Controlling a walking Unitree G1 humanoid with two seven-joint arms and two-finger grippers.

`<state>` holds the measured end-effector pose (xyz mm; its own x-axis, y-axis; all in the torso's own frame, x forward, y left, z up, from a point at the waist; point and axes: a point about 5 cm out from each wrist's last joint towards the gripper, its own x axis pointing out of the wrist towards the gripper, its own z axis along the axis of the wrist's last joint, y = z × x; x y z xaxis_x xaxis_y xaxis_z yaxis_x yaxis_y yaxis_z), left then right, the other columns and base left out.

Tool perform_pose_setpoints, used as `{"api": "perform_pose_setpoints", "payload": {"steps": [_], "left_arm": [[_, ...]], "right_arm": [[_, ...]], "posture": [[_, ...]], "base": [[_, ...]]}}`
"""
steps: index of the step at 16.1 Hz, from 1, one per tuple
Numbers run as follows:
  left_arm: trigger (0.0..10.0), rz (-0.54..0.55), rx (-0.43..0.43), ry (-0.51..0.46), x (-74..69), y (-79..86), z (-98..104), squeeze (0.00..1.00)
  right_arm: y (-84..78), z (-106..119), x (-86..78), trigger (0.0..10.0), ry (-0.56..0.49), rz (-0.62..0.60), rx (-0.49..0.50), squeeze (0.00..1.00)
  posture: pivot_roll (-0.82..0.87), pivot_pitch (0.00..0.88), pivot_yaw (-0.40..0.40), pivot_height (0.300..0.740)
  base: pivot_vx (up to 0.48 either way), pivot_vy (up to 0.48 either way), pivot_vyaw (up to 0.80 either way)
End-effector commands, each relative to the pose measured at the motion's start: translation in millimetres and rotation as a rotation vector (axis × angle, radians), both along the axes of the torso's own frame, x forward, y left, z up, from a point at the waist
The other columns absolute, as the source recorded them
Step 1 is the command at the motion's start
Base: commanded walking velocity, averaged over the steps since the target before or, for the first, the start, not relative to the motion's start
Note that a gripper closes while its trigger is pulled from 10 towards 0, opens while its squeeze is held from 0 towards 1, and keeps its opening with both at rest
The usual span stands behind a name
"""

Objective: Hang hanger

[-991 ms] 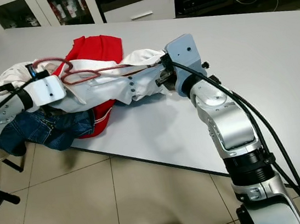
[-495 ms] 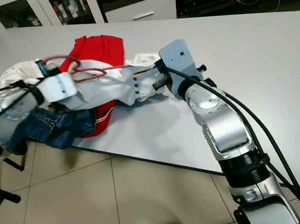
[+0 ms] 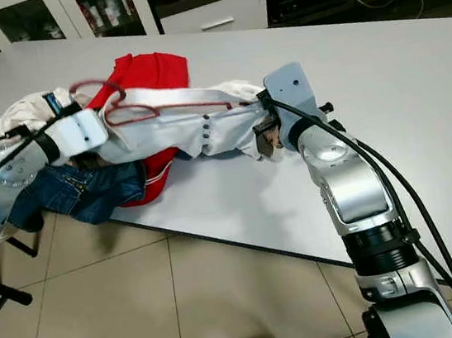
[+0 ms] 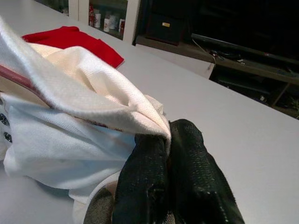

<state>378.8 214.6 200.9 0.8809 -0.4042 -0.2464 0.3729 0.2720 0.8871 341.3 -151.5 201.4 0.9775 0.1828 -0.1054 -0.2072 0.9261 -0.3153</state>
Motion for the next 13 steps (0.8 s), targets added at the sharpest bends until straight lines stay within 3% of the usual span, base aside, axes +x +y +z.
{"api": "perform_pose_setpoints", "payload": {"steps": [1, 6, 10, 13], "left_arm": [[0.0, 0.051, 0.035, 0.025, -3.8, 18.2, -1, 0.0], [0.0, 0.098, 0.114, -0.006, -2.6, 25.5, 1, 0.0], [0.0, 0.161, 0.054, -0.106, 5.1, 20.8, 14, 0.0], [0.0, 0.176, 0.006, -0.184, 11.0, 12.8, 28, 0.0]], "right_arm": [[-12.5, 8, 3.6, 0.0, -0.024, -0.052, 0.012, 0.0], [-3.5, 25, 0.6, 0.0, -0.076, 0.019, 0.047, 0.0], [16.3, 47, -10.2, 0.0, -0.151, 0.157, 0.101, 0.0], [33.3, 45, -19.2, 0.0, -0.137, 0.27, 0.07, 0.0]], "posture": [[-0.12, 0.001, 0.128, 0.74], [-0.12, 0.003, 0.127, 0.74], [-0.12, 0.001, 0.129, 0.74], [-0.13, 0.001, 0.128, 0.74]], "base": [[0.0, 0.0, 0.0], [0.0, 0.0, 0.0], [0.0, 0.0, 0.0], [0.0, 0.0, 0.0]]}}
